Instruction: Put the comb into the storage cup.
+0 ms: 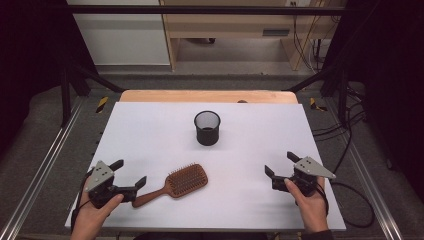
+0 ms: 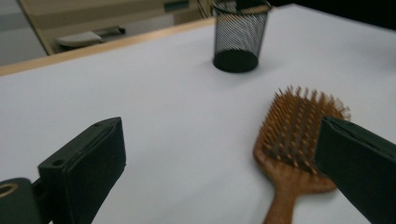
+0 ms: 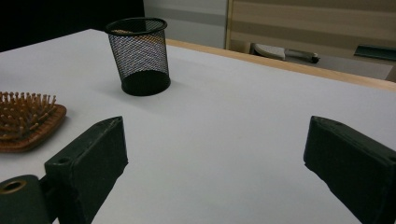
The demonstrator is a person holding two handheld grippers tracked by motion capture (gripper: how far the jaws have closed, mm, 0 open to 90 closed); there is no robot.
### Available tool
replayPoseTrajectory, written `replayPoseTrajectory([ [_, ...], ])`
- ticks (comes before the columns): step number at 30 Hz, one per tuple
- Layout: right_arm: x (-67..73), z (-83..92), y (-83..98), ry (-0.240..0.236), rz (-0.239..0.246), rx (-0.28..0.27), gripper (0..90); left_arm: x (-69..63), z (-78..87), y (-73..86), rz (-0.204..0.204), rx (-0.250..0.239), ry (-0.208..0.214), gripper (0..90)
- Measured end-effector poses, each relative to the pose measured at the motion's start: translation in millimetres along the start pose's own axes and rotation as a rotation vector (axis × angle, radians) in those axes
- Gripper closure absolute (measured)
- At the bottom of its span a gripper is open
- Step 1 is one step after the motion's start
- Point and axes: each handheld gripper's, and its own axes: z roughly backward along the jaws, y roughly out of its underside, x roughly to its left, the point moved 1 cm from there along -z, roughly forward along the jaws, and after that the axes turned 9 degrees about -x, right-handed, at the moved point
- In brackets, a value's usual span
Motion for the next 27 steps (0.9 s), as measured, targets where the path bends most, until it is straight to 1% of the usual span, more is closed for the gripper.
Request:
replayPoseTrajectory([
  [1, -0.7, 0.1, 0.4, -0.001, 0.0, -0.001, 6.2, -2.6, -2.4, -1.5, -0.015, 0.038, 0.018, 2.6],
  [2, -1.1, 0.3, 0.8, 0.0, -0.002, 0.001, 6.3, -5.6, -5.4, -3.0, -0.035, 0.088, 0.039, 2.8],
  [5, -0.6, 0.4, 1.6, -0.003, -0.005, 0.004, 6.3, -10.4, -11.7, -6.0, -0.083, 0.187, 0.068, 3.4],
  [6, -0.1, 0.2, 1.6, -0.002, -0.006, 0.006, 6.3, -11.9, -14.6, -7.6, -0.087, 0.218, 0.088, 3.6],
  [7, 0.2, -0.5, 1.9, -0.003, -0.003, 0.006, 6.3, -14.1, -18.3, -9.7, -0.09, 0.255, 0.124, 3.7],
  [8, 0.2, -0.5, 1.9, -0.003, -0.003, 0.006, 6.3, -14.1, -18.3, -9.7, -0.09, 0.255, 0.124, 4.2],
  [9, 0.5, -0.7, 2.1, -0.003, -0.004, 0.009, 6.3, -15.9, -20.3, -10.8, -0.1, 0.277, 0.13, 4.2],
  [10, 0.5, -0.7, 2.3, -0.003, -0.003, 0.01, 6.3, -18.3, -23.0, -11.5, -0.122, 0.311, 0.137, 4.6],
  [12, 0.6, -0.5, 2.4, -0.003, -0.003, 0.01, 6.3, -21.5, -26.8, -11.7, -0.148, 0.354, 0.153, 4.7],
  [14, 0.7, -0.5, 2.5, -0.003, -0.005, 0.011, 6.3, -24.3, -30.9, -10.9, -0.163, 0.386, 0.171, 4.8],
  [16, 0.5, -0.5, 2.6, -0.003, -0.003, 0.01, 6.3, -26.1, -34.7, -9.8, -0.181, 0.409, 0.177, 5.0],
  [18, 0.6, -0.4, 2.6, -0.002, -0.005, 0.012, 6.3, -27.8, -37.9, -9.1, -0.186, 0.427, 0.19, 5.0],
  [23, 0.6, -0.7, 2.9, -0.003, -0.002, 0.015, 6.3, -31.7, -45.4, -5.7, -0.211, 0.476, 0.201, 6.0],
  [27, 1.3, -1.2, 3.3, -0.005, 0.001, 0.02, 6.3, -31.8, -51.2, -2.3, -0.204, 0.493, 0.209, 6.2],
])
